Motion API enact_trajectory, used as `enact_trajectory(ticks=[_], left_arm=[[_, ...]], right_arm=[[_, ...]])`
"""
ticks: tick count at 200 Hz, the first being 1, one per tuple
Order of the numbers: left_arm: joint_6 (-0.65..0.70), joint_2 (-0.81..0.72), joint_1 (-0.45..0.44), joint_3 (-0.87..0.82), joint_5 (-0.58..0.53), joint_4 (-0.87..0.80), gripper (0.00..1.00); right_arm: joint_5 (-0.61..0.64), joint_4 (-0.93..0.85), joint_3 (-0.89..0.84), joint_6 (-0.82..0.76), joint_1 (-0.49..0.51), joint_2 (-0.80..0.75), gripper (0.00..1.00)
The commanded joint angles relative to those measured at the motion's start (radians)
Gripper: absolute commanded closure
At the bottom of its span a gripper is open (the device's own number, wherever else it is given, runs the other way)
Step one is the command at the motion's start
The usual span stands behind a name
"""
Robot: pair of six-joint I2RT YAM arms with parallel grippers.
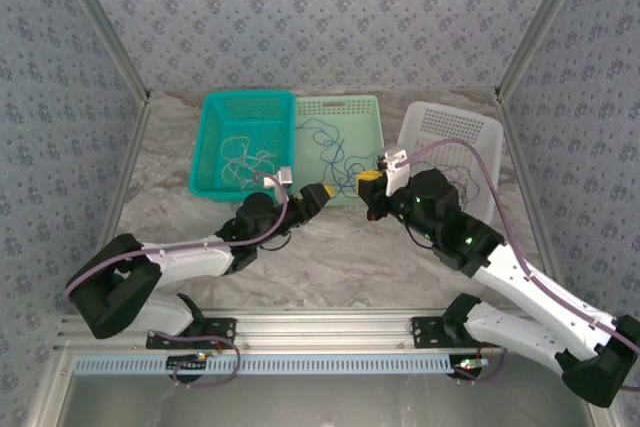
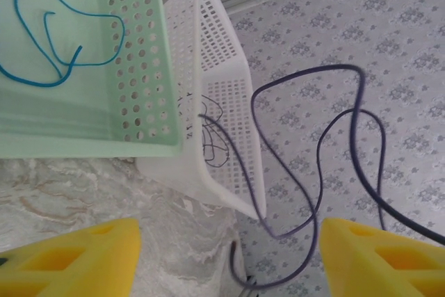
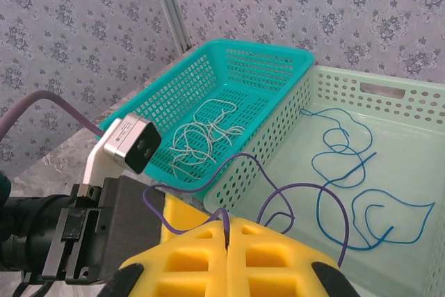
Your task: Untangle the cables
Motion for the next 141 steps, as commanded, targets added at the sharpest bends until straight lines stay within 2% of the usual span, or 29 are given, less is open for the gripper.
enact_trajectory(ticks=[1,48,81,94,141], left_arm=[[-0.020,0.023,-0.007,0.047,-0.010,0.066,0.38],[-0.025,0.062,-0.008,0.059,-0.019,0.082,0.68],[0.007,0.033,0.006,0.031,-0.060,0.065,0.87],[0.029,-0.003,0.018,0.017,-0.079,0.029,1.00],[0.173,-0.198,0.064,0.026,-0.140,-0.229,1.00]], right_arm=[[0.024,0.051,-0.011,0.002,0.011,-0.003,1.00],[0.020,0.068,-0.028,0.030,0.018,-0.012,1.00],[0.033,0.035,-0.036,0.043,0.019,-0.023,1.00],[0.052,0.000,-0.037,0.051,0.016,-0.029,1.00],[0.033,-0.084,-0.042,0.070,0.004,-0.024,1.00]])
